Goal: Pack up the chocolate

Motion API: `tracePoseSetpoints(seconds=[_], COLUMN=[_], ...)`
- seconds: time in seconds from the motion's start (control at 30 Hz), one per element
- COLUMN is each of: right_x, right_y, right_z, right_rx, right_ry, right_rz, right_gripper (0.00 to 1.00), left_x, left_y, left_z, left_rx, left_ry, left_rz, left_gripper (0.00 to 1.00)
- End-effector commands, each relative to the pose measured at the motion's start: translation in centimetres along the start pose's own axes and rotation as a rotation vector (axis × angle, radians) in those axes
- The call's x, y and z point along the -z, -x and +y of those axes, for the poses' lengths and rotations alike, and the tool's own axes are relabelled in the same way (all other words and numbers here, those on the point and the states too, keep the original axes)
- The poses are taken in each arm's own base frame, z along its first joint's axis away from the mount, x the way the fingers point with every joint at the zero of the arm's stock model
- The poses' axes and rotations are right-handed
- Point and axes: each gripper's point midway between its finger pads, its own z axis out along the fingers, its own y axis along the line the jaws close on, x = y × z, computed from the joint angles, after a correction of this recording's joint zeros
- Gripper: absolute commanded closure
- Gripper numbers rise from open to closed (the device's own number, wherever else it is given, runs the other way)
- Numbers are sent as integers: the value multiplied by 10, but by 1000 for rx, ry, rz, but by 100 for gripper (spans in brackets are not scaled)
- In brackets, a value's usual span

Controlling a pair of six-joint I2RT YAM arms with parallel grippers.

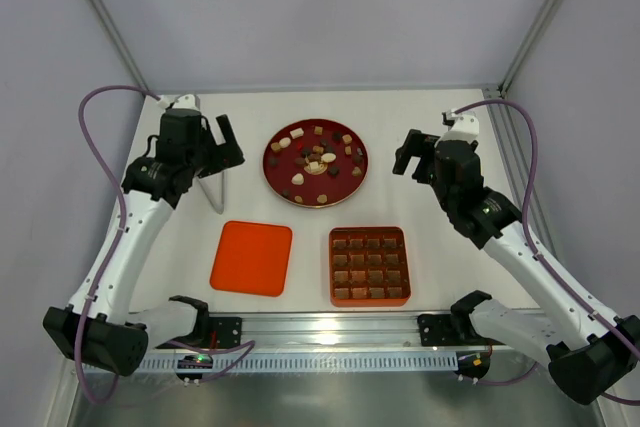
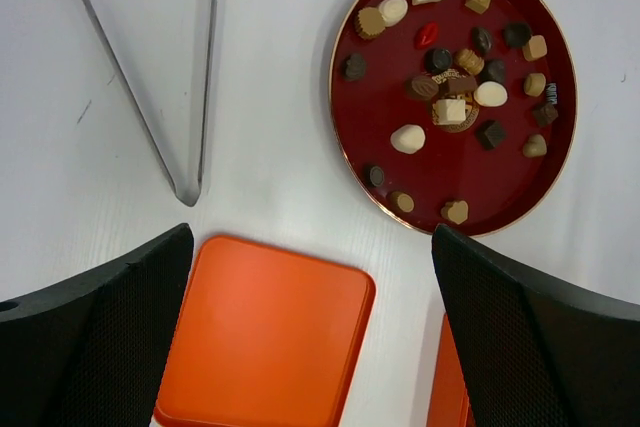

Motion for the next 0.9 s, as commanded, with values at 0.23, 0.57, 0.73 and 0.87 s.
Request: tracePoseSetpoints(seconds=[0.23, 0.57, 0.73, 0.87], right_x=[2, 1, 5, 7], right_y=[2, -18, -18, -20], right_z=[12, 28, 31, 33], right_rx=[24, 38, 32, 26], right_ry=[71, 176, 199, 213], right_rz=[1, 64, 63, 71], right_gripper=[0, 0, 0, 0], left_x=[-28, -143, -192, -200], left_y=[19, -7, -29, -33], left_z=[32, 77, 101, 109], left_rx=[67, 100, 117, 87], left_ry=[198, 324, 377, 399], left_rz=[-60, 150, 248, 269], left_gripper=[0, 0, 0, 0])
